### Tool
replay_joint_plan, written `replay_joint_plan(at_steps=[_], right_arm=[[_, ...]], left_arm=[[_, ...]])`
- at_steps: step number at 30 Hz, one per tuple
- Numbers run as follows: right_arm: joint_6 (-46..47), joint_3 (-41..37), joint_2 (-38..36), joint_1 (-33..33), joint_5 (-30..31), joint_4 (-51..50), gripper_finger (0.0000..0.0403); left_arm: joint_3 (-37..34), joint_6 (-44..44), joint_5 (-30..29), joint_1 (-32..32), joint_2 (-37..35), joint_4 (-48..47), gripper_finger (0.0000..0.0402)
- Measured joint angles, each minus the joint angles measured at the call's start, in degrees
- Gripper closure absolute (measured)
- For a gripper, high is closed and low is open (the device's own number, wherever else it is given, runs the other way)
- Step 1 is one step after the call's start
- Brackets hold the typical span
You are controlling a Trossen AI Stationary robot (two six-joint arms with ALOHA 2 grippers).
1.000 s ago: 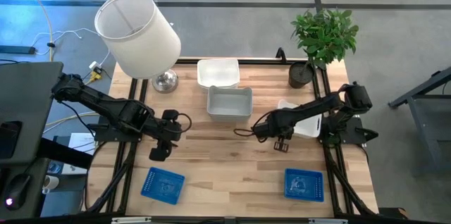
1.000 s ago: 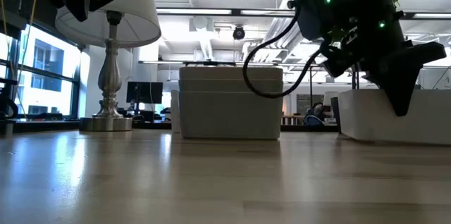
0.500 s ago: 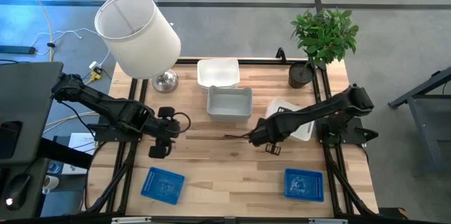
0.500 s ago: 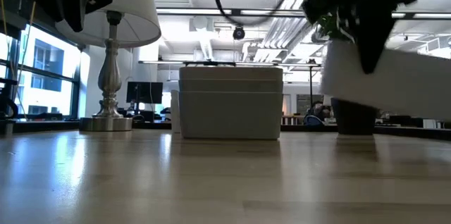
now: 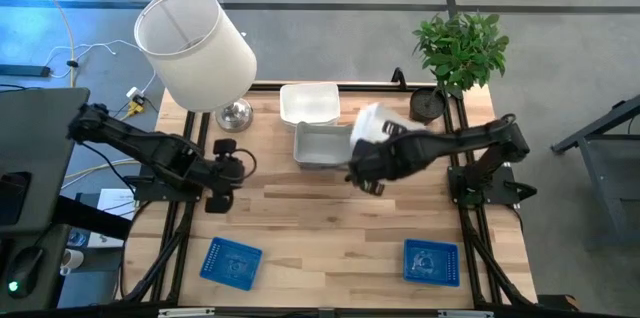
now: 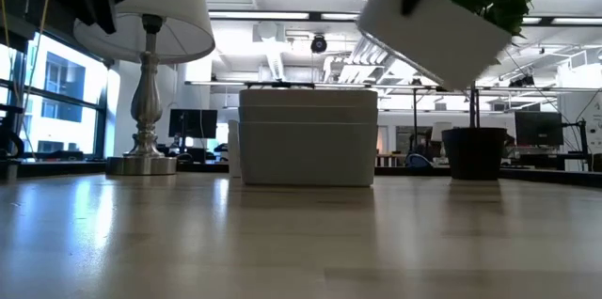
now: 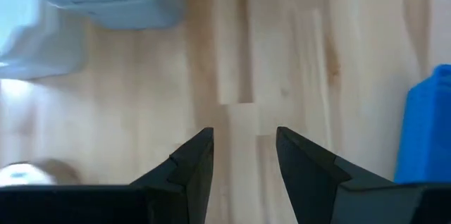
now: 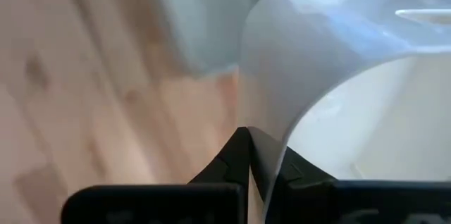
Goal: Stack baskets by color
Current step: Stack the white bin on top of the top white bins
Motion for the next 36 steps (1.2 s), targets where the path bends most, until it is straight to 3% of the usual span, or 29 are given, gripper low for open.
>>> replay_joint_plan(at_steps=[5, 13, 22, 36], right_arm=[[-9.08, 6.11, -0.03, -5.43, 3.65, 3.07, 0.0403], [-27.85, 9.41, -0.01, -14.09, 3.64, 16.15, 0.0403], [-42.00, 9.45, 0.01, -20.26, 3.14, 30.76, 0.0403], [-54.09, 9.45, 0.09, -27.88, -8.09, 47.15, 0.0403]], left_arm=[[0.02, 3.63, -3.57, 1.57, -3.30, -0.48, 0.0261], [0.02, 7.24, -7.10, 8.09, -6.35, -0.88, 0.0261], [0.02, 0.97, -7.04, 14.37, -7.05, -6.68, 0.0261], [0.02, -6.26, -3.88, 16.52, -7.03, -10.36, 0.0261]])
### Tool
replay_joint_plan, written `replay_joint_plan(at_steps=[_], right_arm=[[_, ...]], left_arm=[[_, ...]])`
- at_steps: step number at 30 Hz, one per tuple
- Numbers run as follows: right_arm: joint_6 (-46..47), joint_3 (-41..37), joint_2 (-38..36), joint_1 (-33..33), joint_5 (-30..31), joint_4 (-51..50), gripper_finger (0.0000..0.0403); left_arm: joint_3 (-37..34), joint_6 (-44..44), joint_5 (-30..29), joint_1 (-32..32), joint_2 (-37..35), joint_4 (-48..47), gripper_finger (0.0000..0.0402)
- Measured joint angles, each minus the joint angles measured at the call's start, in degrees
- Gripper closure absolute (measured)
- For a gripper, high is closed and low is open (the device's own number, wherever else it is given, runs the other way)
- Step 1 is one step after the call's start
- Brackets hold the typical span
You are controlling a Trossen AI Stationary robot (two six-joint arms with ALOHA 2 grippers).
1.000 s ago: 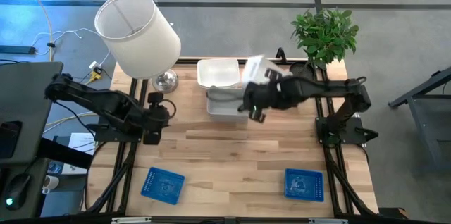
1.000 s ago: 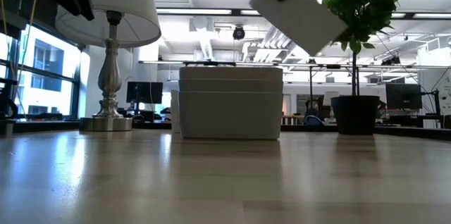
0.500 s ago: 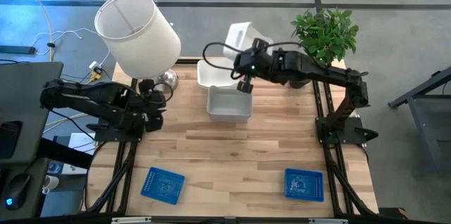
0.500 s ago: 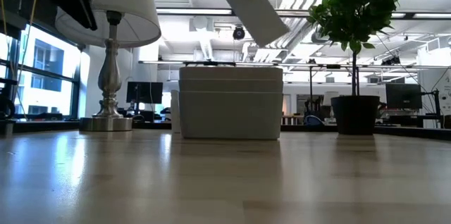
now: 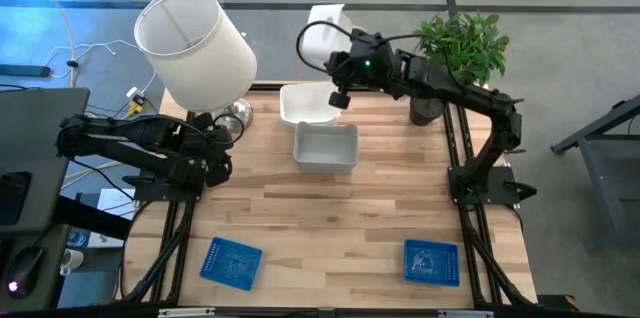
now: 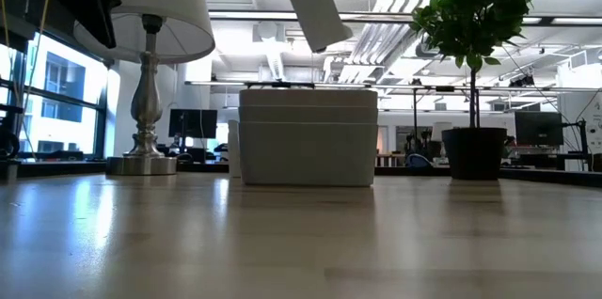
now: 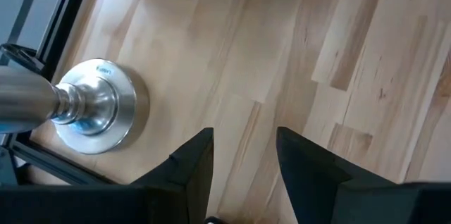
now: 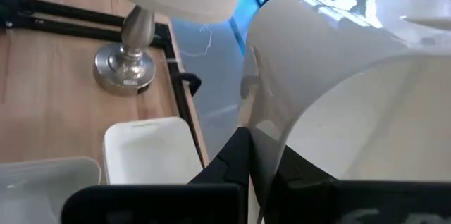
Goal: Stack baskets by color
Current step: Stack the white bin on top of the top white bins
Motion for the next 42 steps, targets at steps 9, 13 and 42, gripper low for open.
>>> replay_joint_plan(at_steps=[9, 13, 42], right_arm=[[-2.79, 0.00, 0.21, -3.42, -1.99, 2.00, 0.0403], [-3.44, 0.00, 0.21, -3.92, -2.06, 3.01, 0.0403], [3.64, 21.28, 18.82, -3.09, -6.54, -17.86, 0.0403]], left_arm=[[0.00, -0.05, -0.16, 0.00, 0.02, 0.04, 0.0261], [0.00, -0.10, -0.18, 0.00, 0.02, 0.04, 0.0261], [-0.04, -1.55, -0.18, 0.00, 0.02, 0.09, 0.0261]])
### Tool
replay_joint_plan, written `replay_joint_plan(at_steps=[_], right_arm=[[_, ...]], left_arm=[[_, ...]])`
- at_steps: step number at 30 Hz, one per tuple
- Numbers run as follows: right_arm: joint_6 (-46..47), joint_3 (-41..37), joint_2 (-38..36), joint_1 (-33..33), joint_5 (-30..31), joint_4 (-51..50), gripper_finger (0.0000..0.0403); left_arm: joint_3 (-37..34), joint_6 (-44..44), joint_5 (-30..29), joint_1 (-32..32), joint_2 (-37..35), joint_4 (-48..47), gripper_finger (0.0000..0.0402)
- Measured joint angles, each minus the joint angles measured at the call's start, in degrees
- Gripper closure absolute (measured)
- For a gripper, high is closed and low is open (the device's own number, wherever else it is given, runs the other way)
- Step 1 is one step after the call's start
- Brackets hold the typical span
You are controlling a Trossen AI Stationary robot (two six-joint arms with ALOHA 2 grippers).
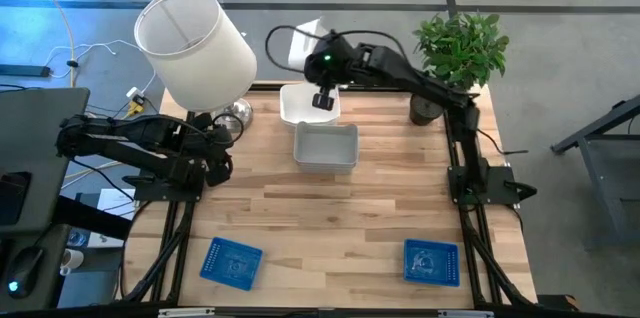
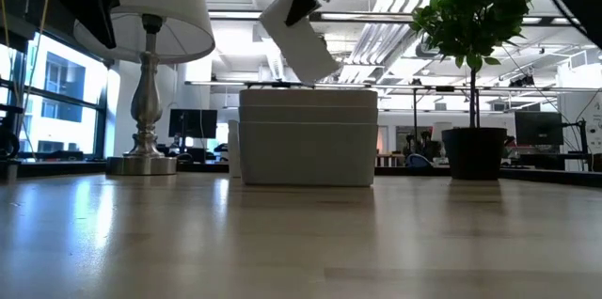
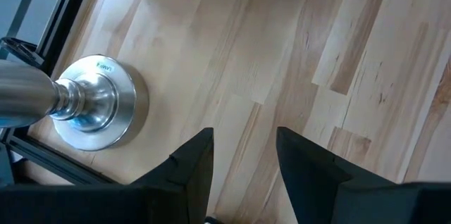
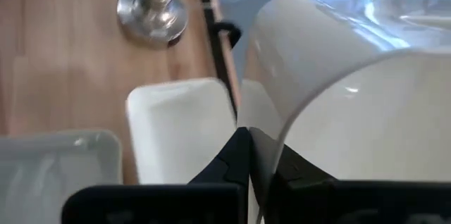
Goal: Stack baskets by color
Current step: Stack the white bin on top of the top white bins
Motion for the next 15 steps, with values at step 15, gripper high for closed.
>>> replay_joint_plan(at_steps=[15], right_arm=[[1.08, 0.12, 3.07, 2.12, -6.69, -6.10, 0.0403]], left_arm=[[0.00, -0.13, 0.00, 0.00, 0.02, 0.02, 0.0261]])
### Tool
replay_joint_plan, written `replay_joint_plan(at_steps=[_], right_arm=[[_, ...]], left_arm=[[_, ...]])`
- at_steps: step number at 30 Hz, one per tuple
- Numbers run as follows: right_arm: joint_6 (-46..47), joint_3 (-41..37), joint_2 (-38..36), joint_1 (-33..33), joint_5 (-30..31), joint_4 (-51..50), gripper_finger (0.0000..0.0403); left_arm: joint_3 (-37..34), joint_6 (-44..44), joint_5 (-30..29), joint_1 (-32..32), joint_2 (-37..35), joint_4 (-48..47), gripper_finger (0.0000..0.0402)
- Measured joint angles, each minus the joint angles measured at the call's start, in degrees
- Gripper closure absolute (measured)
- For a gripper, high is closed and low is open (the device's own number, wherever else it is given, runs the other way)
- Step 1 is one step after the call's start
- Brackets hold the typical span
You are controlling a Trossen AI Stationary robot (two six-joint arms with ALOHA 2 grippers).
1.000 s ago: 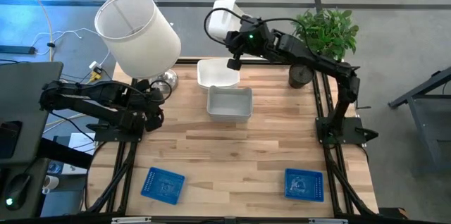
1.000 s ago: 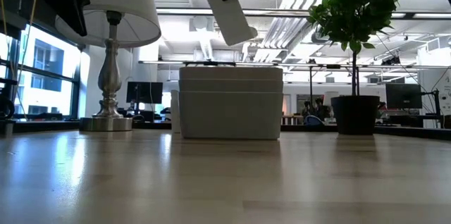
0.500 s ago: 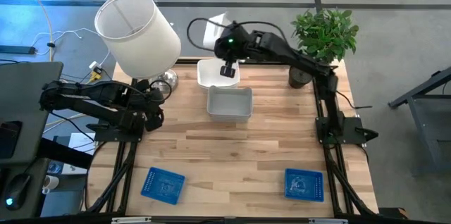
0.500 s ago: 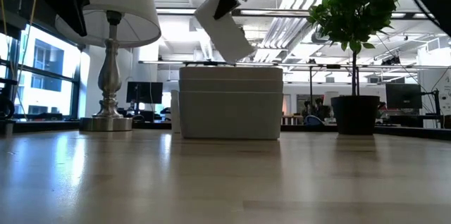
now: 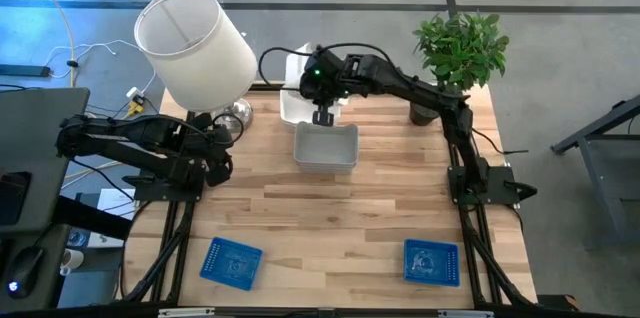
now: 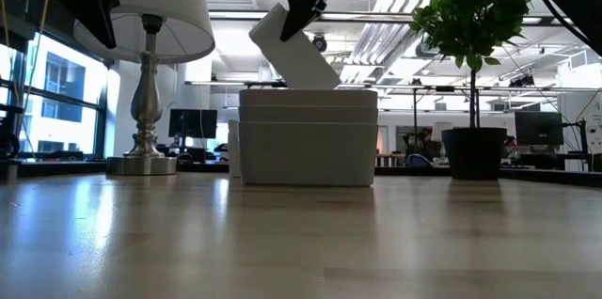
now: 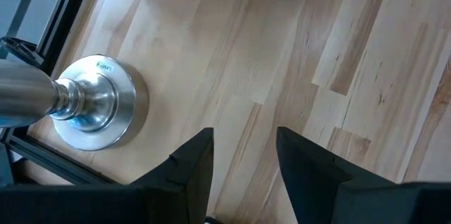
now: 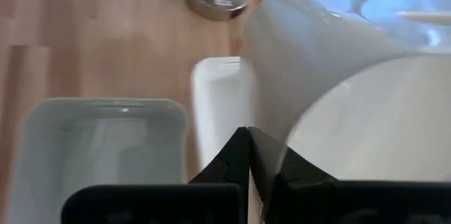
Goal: Stack baskets by color
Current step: Stack the white bin on top of the top white bins
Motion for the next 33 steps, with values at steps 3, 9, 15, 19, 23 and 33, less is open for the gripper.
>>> replay_joint_plan(at_steps=[3, 9, 15, 19, 23, 33], right_arm=[[0.02, 0.00, 0.50, 0.25, -2.36, -0.27, 0.0403], [-0.65, -0.02, 3.22, 0.30, -3.40, -1.74, 0.0403], [-1.68, -0.04, 6.52, 0.26, -2.33, -2.45, 0.0403], [-1.73, -0.04, 7.55, 0.26, -0.53, -2.90, 0.0403], [-1.69, -0.05, 8.27, -0.02, -0.21, -3.73, 0.0403], [-0.66, -0.09, 9.98, -0.39, 6.24, -5.67, 0.0403]], left_arm=[[0.00, 0.00, -0.06, 0.00, 0.00, 0.04, 0.0261], [0.00, -0.03, -0.09, 0.00, -0.02, 0.05, 0.0261], [0.00, -1.33, -0.11, -0.01, -0.01, 0.03, 0.0261], [0.00, -1.33, -0.19, 0.00, 0.00, 0.04, 0.0261], [0.00, -1.33, -0.24, 0.00, 0.00, 0.02, 0.0261], [0.00, -1.33, -0.46, 0.00, -0.02, 0.02, 0.0261]])
